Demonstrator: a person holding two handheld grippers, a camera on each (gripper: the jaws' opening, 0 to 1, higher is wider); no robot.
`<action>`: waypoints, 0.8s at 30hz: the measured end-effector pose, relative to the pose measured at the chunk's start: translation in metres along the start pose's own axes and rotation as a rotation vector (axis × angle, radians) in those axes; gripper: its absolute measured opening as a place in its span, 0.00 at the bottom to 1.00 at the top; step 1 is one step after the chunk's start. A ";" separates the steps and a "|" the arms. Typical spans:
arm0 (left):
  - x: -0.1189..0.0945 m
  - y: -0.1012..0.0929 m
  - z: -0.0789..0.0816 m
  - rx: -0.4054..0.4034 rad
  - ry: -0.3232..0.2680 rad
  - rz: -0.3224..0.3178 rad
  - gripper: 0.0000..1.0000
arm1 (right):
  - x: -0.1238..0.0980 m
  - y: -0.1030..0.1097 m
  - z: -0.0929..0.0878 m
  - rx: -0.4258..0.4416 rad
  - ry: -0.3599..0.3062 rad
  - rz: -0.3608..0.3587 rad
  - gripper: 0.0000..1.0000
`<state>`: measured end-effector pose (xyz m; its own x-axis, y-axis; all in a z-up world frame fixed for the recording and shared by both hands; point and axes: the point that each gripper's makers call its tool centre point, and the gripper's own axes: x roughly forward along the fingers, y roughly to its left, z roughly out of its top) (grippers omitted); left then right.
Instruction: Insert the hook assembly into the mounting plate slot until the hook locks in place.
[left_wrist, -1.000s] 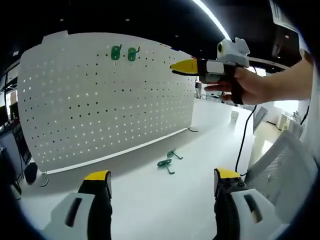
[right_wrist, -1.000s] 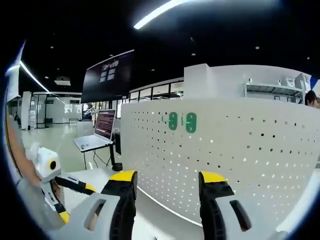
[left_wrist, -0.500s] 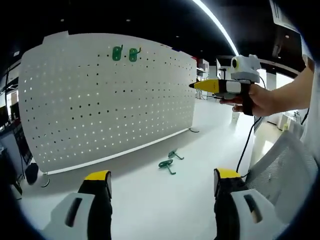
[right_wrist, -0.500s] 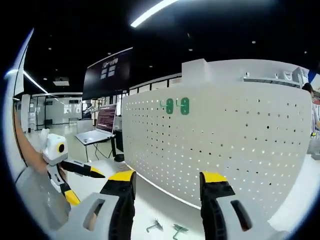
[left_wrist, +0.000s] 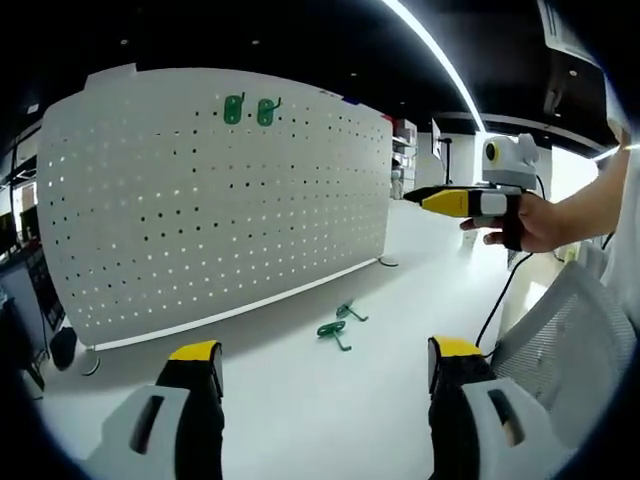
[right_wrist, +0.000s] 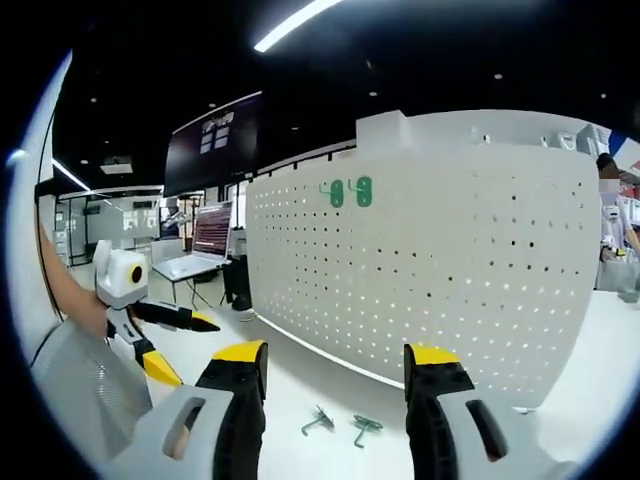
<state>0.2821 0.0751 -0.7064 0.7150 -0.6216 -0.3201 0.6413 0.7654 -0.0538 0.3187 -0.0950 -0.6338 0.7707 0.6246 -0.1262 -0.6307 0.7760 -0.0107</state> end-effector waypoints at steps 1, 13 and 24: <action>0.000 0.000 0.000 -0.001 -0.001 0.001 0.87 | -0.001 0.000 -0.002 0.002 0.003 -0.002 0.53; -0.001 0.000 0.002 -0.009 -0.008 -0.001 0.87 | -0.021 0.001 -0.021 0.029 0.034 -0.024 0.55; -0.002 -0.002 0.004 -0.016 -0.015 -0.011 0.87 | -0.029 0.002 -0.030 0.014 0.064 -0.030 0.55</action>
<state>0.2804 0.0741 -0.7022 0.7123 -0.6320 -0.3052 0.6443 0.7613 -0.0727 0.2919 -0.1141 -0.6601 0.7813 0.5948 -0.1894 -0.6059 0.7955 -0.0013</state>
